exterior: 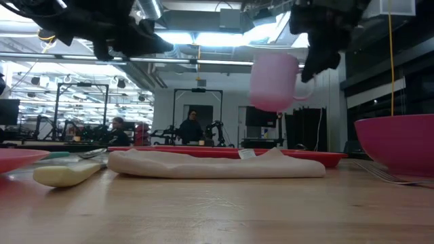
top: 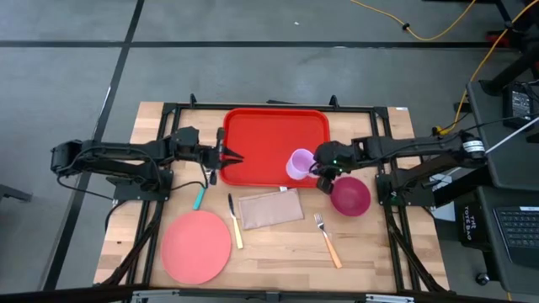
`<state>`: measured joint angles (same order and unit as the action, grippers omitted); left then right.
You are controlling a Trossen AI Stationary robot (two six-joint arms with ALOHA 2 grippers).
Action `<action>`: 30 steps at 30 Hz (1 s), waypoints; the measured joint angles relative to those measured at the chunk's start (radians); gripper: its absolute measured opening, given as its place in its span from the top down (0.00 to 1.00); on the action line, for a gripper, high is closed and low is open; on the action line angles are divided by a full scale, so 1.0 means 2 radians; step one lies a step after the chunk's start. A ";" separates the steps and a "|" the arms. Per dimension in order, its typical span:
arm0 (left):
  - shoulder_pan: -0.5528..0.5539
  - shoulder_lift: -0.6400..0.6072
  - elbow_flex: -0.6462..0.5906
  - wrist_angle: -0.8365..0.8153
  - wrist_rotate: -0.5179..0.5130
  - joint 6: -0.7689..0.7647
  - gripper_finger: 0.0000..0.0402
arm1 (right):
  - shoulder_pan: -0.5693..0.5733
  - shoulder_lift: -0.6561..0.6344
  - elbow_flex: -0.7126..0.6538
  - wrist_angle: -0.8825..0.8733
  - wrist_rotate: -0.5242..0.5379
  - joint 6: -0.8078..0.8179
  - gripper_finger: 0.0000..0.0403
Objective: Set up tray
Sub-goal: Put the purple mug on the red serving tray
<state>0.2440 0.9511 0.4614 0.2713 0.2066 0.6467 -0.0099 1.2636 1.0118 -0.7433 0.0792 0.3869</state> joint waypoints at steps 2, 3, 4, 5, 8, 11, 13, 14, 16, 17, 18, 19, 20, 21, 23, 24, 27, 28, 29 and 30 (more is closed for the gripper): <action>0.000 0.010 0.000 0.006 -0.024 -0.010 0.84 | -0.008 0.004 0.014 0.000 -0.001 -0.020 0.86; 0.000 0.018 0.000 0.011 -0.036 -0.016 0.82 | -0.013 0.006 0.021 -0.001 -0.001 -0.033 0.86; 0.000 0.027 0.000 0.015 -0.046 -0.023 0.80 | -0.017 0.008 0.028 -0.001 -0.001 -0.044 0.86; 0.000 0.035 0.000 0.017 -0.057 -0.028 0.78 | -0.021 0.011 0.034 0.000 -0.001 -0.054 0.86; -0.001 0.066 0.009 0.026 -0.094 -0.030 0.72 | -0.034 0.022 0.050 -0.007 -0.002 -0.076 0.86; -0.008 0.098 0.046 0.009 -0.135 -0.038 0.69 | -0.049 0.042 0.070 -0.032 -0.002 -0.085 0.86; -0.015 0.119 0.076 -0.009 -0.160 -0.032 0.67 | -0.060 0.062 0.083 -0.054 -0.014 -0.096 0.86; -0.019 0.130 0.092 -0.024 -0.170 -0.022 0.67 | -0.065 0.073 0.089 -0.063 -0.023 -0.107 0.86; -0.026 0.151 0.118 -0.048 -0.183 -0.007 0.66 | -0.074 0.091 0.099 -0.069 -0.034 -0.130 0.86; -0.030 0.162 0.129 -0.055 -0.185 -0.003 0.66 | -0.078 0.098 0.105 -0.068 -0.039 -0.144 0.86; -0.033 0.171 0.139 -0.060 -0.186 0.000 0.67 | -0.083 0.104 0.108 -0.067 -0.041 -0.158 0.86; -0.035 0.179 0.146 -0.061 -0.186 0.004 0.67 | -0.087 0.110 0.111 -0.067 -0.042 -0.170 0.86; -0.037 0.188 0.153 -0.062 -0.186 0.010 0.67 | -0.092 0.114 0.113 -0.068 -0.043 -0.176 0.86; -0.039 0.193 0.159 -0.062 -0.186 0.019 0.67 | -0.097 0.117 0.115 -0.067 -0.043 -0.183 0.86; -0.045 0.201 0.170 -0.066 -0.187 0.036 0.67 | -0.106 0.122 0.122 -0.067 -0.044 -0.186 0.86; -0.048 0.205 0.178 -0.069 -0.186 0.043 0.67 | -0.110 0.124 0.125 -0.065 -0.049 -0.188 0.86; -0.062 0.209 0.204 -0.106 -0.186 0.046 0.67 | -0.114 0.132 0.131 -0.064 -0.053 -0.202 0.86; -0.068 0.212 0.211 -0.114 -0.185 0.052 0.67 | -0.115 0.136 0.133 -0.064 -0.054 -0.209 0.86; -0.073 0.215 0.217 -0.121 -0.184 0.064 0.67 | -0.115 0.140 0.134 -0.064 -0.055 -0.211 0.86; -0.076 0.218 0.223 -0.127 -0.181 0.079 0.67 | -0.116 0.145 0.137 -0.064 -0.055 -0.213 0.86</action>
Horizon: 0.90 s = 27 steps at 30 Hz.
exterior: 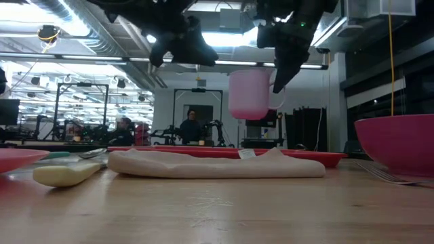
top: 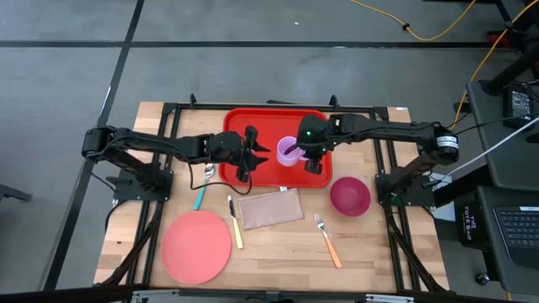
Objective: Set up tray
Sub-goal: Put the purple mug on the red serving tray
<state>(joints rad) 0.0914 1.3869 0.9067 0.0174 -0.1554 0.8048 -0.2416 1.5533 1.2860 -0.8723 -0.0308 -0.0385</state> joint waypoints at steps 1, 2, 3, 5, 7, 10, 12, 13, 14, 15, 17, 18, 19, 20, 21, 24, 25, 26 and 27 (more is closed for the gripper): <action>-0.003 0.006 0.007 -0.003 0.001 0.012 0.67 | 0.000 0.005 0.002 0.001 0.000 -0.004 0.86; -0.006 0.012 0.014 -0.006 0.002 0.019 0.67 | 0.000 0.009 0.004 0.001 0.000 -0.010 0.86; -0.007 0.017 0.019 -0.014 0.001 0.021 0.68 | 0.000 0.013 0.006 0.001 0.000 -0.012 0.86; -0.009 0.030 0.029 -0.022 0.000 0.026 0.68 | 0.000 0.022 0.012 0.004 0.001 -0.012 0.86; -0.009 0.043 0.035 -0.028 -0.001 0.029 0.68 | 0.000 0.029 0.020 0.003 0.001 -0.011 0.86; -0.009 0.058 0.044 -0.027 -0.001 0.043 0.68 | 0.006 0.040 0.031 0.003 0.000 -0.010 0.86; -0.009 0.067 0.049 -0.026 -0.004 0.052 0.68 | 0.011 0.045 0.035 0.005 0.001 -0.011 0.86; -0.009 0.071 0.050 -0.028 -0.006 0.054 0.68 | 0.014 0.046 0.035 0.004 0.001 -0.011 0.86; -0.009 0.074 0.051 -0.029 -0.006 0.056 0.68 | 0.016 0.047 0.036 0.003 0.001 -0.010 0.86; -0.009 0.075 0.052 -0.031 -0.006 0.056 0.68 | 0.018 0.047 0.036 0.003 0.001 -0.009 0.86; -0.009 0.076 0.054 -0.031 -0.007 0.058 0.68 | 0.022 0.047 0.036 0.004 0.000 -0.007 0.86; -0.008 0.076 0.054 -0.034 -0.008 0.060 0.68 | 0.024 0.047 0.036 0.004 0.001 -0.005 0.86; -0.008 0.076 0.054 -0.037 -0.009 0.062 0.68 | 0.025 0.047 0.036 0.004 0.001 -0.005 0.86; -0.006 0.076 0.054 -0.040 -0.009 0.062 0.68 | 0.027 0.047 0.036 0.004 0.001 -0.004 0.86; -0.005 0.076 0.054 -0.041 -0.009 0.059 0.68 | 0.029 0.047 0.036 0.004 0.002 -0.003 0.86; -0.005 0.076 0.054 -0.049 -0.001 0.053 0.68 | 0.034 0.047 0.036 0.004 0.002 0.002 0.86; -0.005 0.076 0.054 -0.052 -0.001 0.054 0.68 | 0.035 0.047 0.036 0.004 0.002 0.002 0.86; -0.005 0.076 0.054 -0.053 0.000 0.053 0.68 | 0.036 0.047 0.036 0.004 0.002 0.002 0.86; -0.005 0.076 0.054 -0.054 0.000 0.052 0.68 | 0.037 0.047 0.036 0.004 0.002 0.002 0.86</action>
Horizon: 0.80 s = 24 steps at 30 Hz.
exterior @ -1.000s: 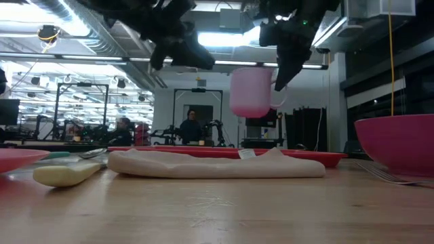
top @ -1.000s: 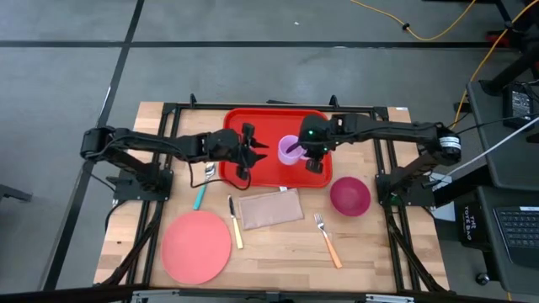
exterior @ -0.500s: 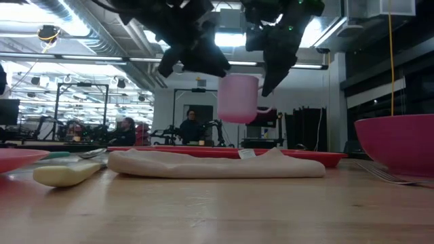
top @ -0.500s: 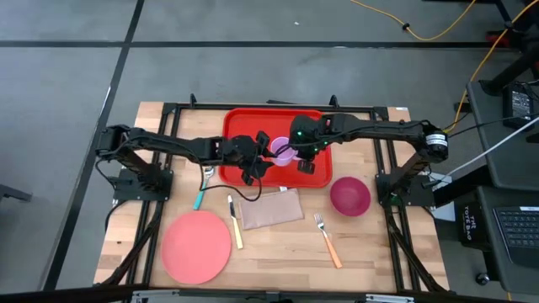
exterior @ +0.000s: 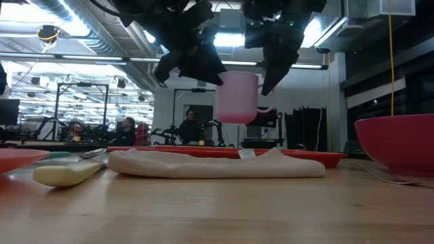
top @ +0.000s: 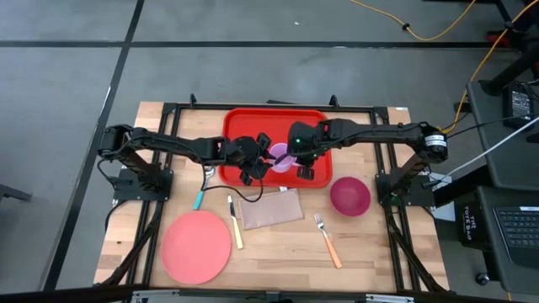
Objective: Set up tray
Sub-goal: Put the purple mug on the red serving tray
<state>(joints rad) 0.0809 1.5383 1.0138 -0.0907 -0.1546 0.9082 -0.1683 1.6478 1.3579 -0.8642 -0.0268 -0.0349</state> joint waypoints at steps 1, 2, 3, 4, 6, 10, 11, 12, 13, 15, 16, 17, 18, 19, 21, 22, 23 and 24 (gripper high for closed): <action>0.000 0.000 0.000 -0.001 0.000 -0.003 0.68 | 0.001 0.000 0.000 0.000 0.000 0.000 0.86; 0.000 0.000 0.000 -0.002 0.000 -0.004 0.68 | 0.002 0.000 0.000 0.000 0.000 -0.001 0.86; 0.000 0.000 0.000 -0.005 0.000 -0.004 0.68 | 0.003 0.000 0.000 0.000 0.000 -0.001 0.86; 0.000 0.000 0.000 -0.007 0.000 -0.004 0.68 | 0.004 0.000 0.000 0.000 0.000 -0.001 0.86; 0.000 0.000 0.000 -0.009 0.000 -0.006 0.68 | 0.004 0.000 0.000 0.000 0.000 -0.001 0.86; 0.000 0.000 0.000 -0.009 0.000 -0.014 0.68 | 0.004 0.000 0.000 0.001 0.000 -0.001 0.86; 0.000 0.000 0.000 -0.009 0.000 -0.015 0.68 | 0.004 0.000 0.000 0.002 0.000 -0.002 0.86; 0.000 0.000 0.000 -0.009 0.000 -0.016 0.68 | 0.004 0.000 0.000 0.002 0.000 -0.002 0.86; 0.000 0.000 0.000 -0.009 0.000 -0.016 0.68 | 0.004 0.000 0.000 0.002 0.000 -0.002 0.86; 0.000 0.000 0.000 -0.009 0.000 -0.017 0.68 | 0.004 0.000 0.000 0.002 0.000 -0.003 0.86; 0.000 0.000 0.000 -0.009 0.001 -0.017 0.68 | 0.004 0.000 0.000 0.002 0.000 -0.007 0.86; 0.000 0.000 0.000 -0.009 0.003 -0.017 0.68 | 0.004 0.000 0.000 0.003 0.000 -0.011 0.86; 0.000 0.000 0.000 -0.009 0.008 -0.017 0.68 | 0.004 0.000 0.000 0.003 0.000 -0.012 0.86; 0.000 0.000 0.000 -0.009 0.012 -0.018 0.68 | 0.004 0.000 0.002 0.002 0.000 -0.013 0.86; 0.000 0.000 0.000 -0.010 0.014 -0.017 0.69 | 0.004 0.000 0.008 0.000 0.000 -0.016 0.86; 0.000 0.000 0.000 -0.011 0.014 -0.017 0.70 | 0.005 0.000 0.011 -0.001 0.000 -0.020 0.86; 0.000 0.000 0.000 -0.012 0.014 -0.017 0.71 | 0.006 0.000 0.014 -0.001 0.000 -0.025 0.86; 0.000 0.000 0.000 -0.015 0.015 -0.017 0.73 | 0.007 0.000 0.018 -0.001 0.001 -0.029 0.86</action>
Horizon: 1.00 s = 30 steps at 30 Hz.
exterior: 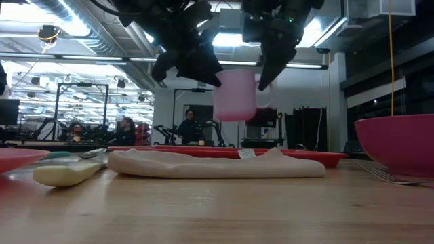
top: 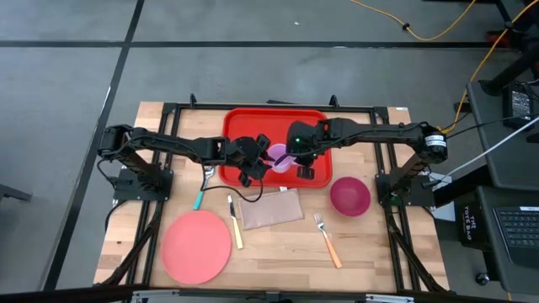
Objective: Set up tray
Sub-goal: Put the purple mug on the red serving tray
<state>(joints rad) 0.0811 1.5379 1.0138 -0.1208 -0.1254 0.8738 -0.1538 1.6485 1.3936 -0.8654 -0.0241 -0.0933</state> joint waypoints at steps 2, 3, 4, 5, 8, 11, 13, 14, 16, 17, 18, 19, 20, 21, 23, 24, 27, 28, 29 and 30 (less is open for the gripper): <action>0.000 0.000 0.000 -0.006 0.001 0.000 0.77 | 0.003 0.000 0.008 0.001 0.002 -0.009 0.86; 0.000 0.000 0.000 -0.008 0.002 0.000 0.79 | 0.005 0.000 0.010 0.001 0.002 -0.011 0.86; 0.000 0.000 0.000 -0.009 0.003 0.000 0.82 | 0.005 0.000 0.012 0.001 0.002 -0.012 0.86; 0.000 0.000 -0.001 -0.009 0.004 0.001 0.84 | 0.005 0.000 0.013 0.002 0.002 -0.014 0.86; 0.000 0.000 -0.001 -0.010 0.005 0.003 0.91 | 0.005 0.000 0.014 0.005 0.002 -0.015 0.86; -0.001 0.001 -0.001 -0.010 0.007 0.004 0.96 | 0.005 0.000 0.014 0.005 0.001 -0.016 0.86; 0.000 0.001 -0.001 -0.010 0.013 0.004 0.98 | 0.005 0.000 0.014 0.006 0.000 -0.016 0.86; 0.000 0.001 -0.001 -0.010 0.019 0.006 0.98 | 0.006 0.000 0.014 0.006 -0.001 -0.016 0.86; 0.000 0.001 -0.001 -0.009 0.029 0.011 0.98 | 0.006 -0.001 0.014 0.005 -0.003 -0.015 0.86; 0.000 0.001 -0.001 -0.009 0.032 0.013 0.99 | 0.006 -0.001 0.014 0.004 -0.003 -0.015 0.86; 0.000 0.001 -0.001 -0.009 0.034 0.013 0.99 | 0.006 -0.001 0.014 0.004 -0.003 -0.014 0.86; 0.000 0.001 -0.001 -0.009 0.034 0.013 0.99 | 0.006 -0.001 0.014 0.003 -0.003 -0.013 0.86; 0.000 0.001 -0.001 -0.009 0.034 0.013 0.99 | 0.006 -0.001 0.014 0.003 -0.004 -0.010 0.85; 0.000 0.001 -0.001 -0.009 0.032 0.014 0.99 | 0.006 -0.001 0.014 0.004 -0.004 -0.008 0.83; 0.000 0.001 -0.002 -0.007 0.029 0.013 0.99 | 0.006 -0.001 0.015 0.005 -0.004 -0.008 0.78; 0.000 0.001 -0.001 -0.005 0.028 0.014 0.99 | 0.006 -0.001 0.015 0.001 -0.003 -0.008 0.75; 0.000 0.001 -0.001 -0.007 0.027 0.014 1.00 | 0.006 -0.001 0.014 0.001 -0.003 -0.008 0.69; 0.001 0.001 -0.001 -0.007 0.027 0.014 1.00 | 0.006 -0.001 0.014 0.001 -0.003 -0.008 0.67; 0.002 0.001 -0.001 -0.008 0.028 0.014 1.00 | 0.006 -0.001 0.014 0.001 -0.003 -0.008 0.66; 0.004 0.001 -0.001 -0.009 0.030 0.014 1.00 | 0.006 -0.001 0.014 0.001 -0.003 -0.008 0.65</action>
<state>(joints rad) 0.0882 1.5391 1.0111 -0.1395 -0.0651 0.9024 -0.1422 1.6463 1.4220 -0.8634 -0.0307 -0.1097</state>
